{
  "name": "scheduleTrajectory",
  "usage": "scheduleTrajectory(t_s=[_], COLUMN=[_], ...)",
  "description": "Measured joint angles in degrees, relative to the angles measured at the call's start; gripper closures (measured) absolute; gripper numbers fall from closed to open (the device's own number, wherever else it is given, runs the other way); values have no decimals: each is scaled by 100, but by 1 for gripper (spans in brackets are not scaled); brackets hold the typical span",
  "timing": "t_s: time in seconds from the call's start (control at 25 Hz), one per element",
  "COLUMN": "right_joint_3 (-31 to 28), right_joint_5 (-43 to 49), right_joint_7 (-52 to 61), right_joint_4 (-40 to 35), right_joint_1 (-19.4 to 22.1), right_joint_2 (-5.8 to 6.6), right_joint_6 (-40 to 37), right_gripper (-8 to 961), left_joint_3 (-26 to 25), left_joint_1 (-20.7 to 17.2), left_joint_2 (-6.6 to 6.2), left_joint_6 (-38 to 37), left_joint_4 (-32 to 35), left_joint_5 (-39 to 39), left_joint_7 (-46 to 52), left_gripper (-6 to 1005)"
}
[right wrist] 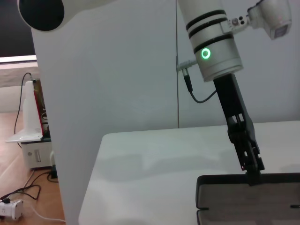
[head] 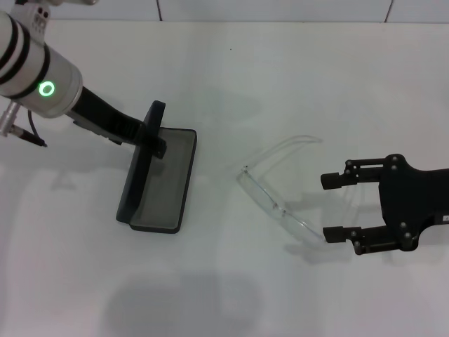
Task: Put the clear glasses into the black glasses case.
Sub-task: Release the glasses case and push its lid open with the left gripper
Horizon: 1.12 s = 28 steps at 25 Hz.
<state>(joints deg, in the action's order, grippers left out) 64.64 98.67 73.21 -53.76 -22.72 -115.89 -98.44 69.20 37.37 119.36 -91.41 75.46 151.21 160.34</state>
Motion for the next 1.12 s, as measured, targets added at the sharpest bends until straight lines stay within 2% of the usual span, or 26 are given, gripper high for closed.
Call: scheduleTrajectory(t_s=[0.64,0.96,1.04,1.12], right_joint_3=[159,164,164,164], right_joint_5=[-66,-130,-134,-136], right_joint_7=[30,36,36,35], right_joint_4=[102,103,103,103], right_joint_1=[-20,16,16,16], right_joint_2=[-4,-4,-4,-4], right_joint_6=[20,0,-8,-11], right_gripper=[250,251,251,251], left_joint_3=[36,51,73,129], left_joint_1=[-2,-17,0,6], left_joint_2=[9,15,11,9], left_joint_6=[157,157,146,143], left_joint_4=[-318,-185,-220,-225], left_joint_5=[15,9,14,40], left_joint_7=[-45,-98,-98,-93], left_gripper=[275,309,511,536])
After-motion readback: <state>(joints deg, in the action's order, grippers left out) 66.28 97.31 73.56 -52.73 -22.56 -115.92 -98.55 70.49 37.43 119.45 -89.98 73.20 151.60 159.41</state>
